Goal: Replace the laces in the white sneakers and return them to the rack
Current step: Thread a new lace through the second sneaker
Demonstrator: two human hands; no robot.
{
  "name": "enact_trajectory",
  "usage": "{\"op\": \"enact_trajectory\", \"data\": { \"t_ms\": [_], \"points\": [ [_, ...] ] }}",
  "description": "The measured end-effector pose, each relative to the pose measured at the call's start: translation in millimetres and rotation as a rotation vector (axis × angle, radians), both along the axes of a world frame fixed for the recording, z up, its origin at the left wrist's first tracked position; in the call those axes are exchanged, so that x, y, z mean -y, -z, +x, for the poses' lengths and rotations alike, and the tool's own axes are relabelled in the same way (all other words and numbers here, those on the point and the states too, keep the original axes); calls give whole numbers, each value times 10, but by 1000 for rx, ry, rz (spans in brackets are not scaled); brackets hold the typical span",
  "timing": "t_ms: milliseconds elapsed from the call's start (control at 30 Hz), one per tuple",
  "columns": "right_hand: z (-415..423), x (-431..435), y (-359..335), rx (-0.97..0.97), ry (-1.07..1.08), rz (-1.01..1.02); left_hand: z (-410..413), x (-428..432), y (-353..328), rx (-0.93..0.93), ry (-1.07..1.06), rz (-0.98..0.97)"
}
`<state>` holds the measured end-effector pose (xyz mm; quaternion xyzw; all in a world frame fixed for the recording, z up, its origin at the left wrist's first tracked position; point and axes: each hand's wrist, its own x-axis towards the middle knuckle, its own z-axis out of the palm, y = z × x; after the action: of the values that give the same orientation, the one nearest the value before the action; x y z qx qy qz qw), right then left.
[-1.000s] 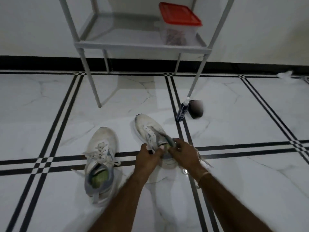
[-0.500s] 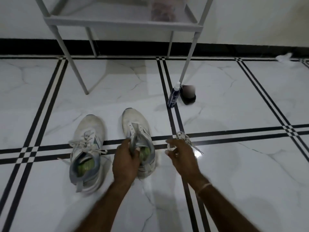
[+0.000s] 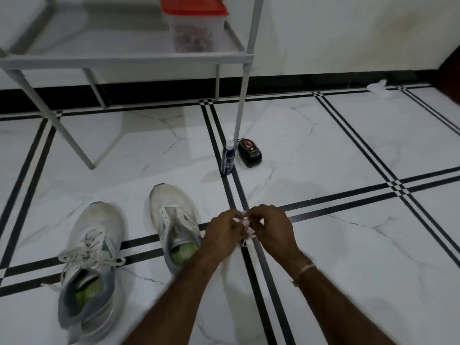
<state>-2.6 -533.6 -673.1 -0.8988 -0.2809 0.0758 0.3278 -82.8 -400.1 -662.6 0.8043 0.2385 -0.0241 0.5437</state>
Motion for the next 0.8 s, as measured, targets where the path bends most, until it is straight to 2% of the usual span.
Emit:
{"op": "enact_trajectory", "data": {
  "t_ms": [133,200,267,333,367,400,433,467,500,567,633,700,800],
  "points": [
    [173,103,-422,-464,-56,263,15,-146,-132,111,-8,-151],
    [195,168,-629,-581,-100,359,6,-254,-285,152,-49,-302],
    [239,235,-748,-628,-65,484,6,-398,-458,134,-86,-372],
    [358,303,-798,-597,72,600,-2,-537,-592,126,-94,-367],
    [445,339,-758,-524,133,585,-15,-598,-636,133,-103,-341],
    [513,356,-726,-389,173,488,-36,-641,-674,144,-114,-300],
    [542,358,-698,-189,183,307,-60,-665,-702,162,-111,-262],
    [521,322,-665,-18,124,128,-88,-662,-750,178,-86,-237],
    [443,249,-616,58,24,40,-101,-627,-791,186,-32,-214],
    [213,-4,-640,-68,-162,82,-61,-536,-867,216,71,-162],
    [2,-214,-725,-310,-255,257,-24,-486,-942,258,58,-120],
    [8,-211,-761,-373,-185,402,-37,-576,-971,256,-6,-86],
    [248,41,-763,-282,39,485,-231,-854,-968,217,-40,-83]
  ]
}}
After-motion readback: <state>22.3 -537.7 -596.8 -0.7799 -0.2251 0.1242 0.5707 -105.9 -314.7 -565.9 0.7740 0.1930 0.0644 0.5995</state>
